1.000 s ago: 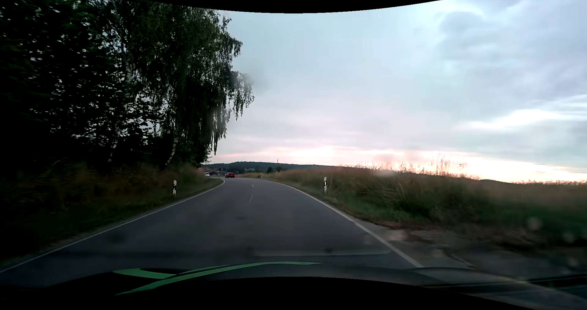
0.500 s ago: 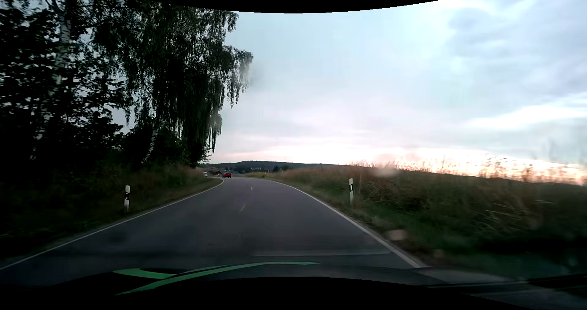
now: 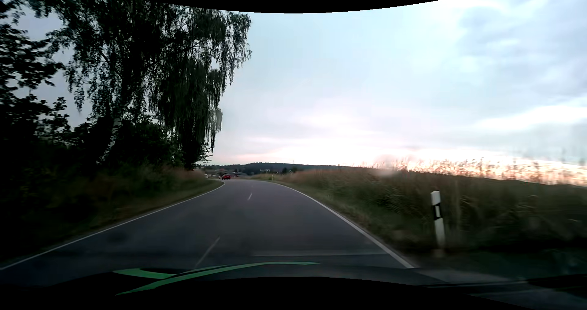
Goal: Follow the waypoints while adhering to traffic rules and regulations
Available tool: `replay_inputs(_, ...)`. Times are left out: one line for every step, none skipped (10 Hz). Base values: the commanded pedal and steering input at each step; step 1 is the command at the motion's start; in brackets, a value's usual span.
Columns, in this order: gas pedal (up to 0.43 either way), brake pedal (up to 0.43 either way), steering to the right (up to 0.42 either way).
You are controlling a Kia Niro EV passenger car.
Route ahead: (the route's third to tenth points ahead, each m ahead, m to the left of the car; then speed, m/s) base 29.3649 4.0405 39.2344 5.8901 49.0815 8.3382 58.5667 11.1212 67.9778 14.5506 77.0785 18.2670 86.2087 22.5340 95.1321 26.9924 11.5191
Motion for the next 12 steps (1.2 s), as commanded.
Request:
replay_inputs(0.319, 0.0, -0.031)
replay_inputs(0.319, 0.0, -0.031)
replay_inputs(0.311, 0.0, -0.031)
replay_inputs(0.311, 0.0, -0.031)
replay_inputs(0.311, 0.0, -0.031)
replay_inputs(0.311, 0.0, -0.031)
replay_inputs(0.311, 0.0, -0.031)
replay_inputs(0.311, 0.0, -0.031)
replay_inputs(0.311, 0.0, -0.031)
replay_inputs(0.299, 0.0, -0.031)
replay_inputs(0.299, 0.0, -0.031)
replay_inputs(0.299, 0.0, -0.031)
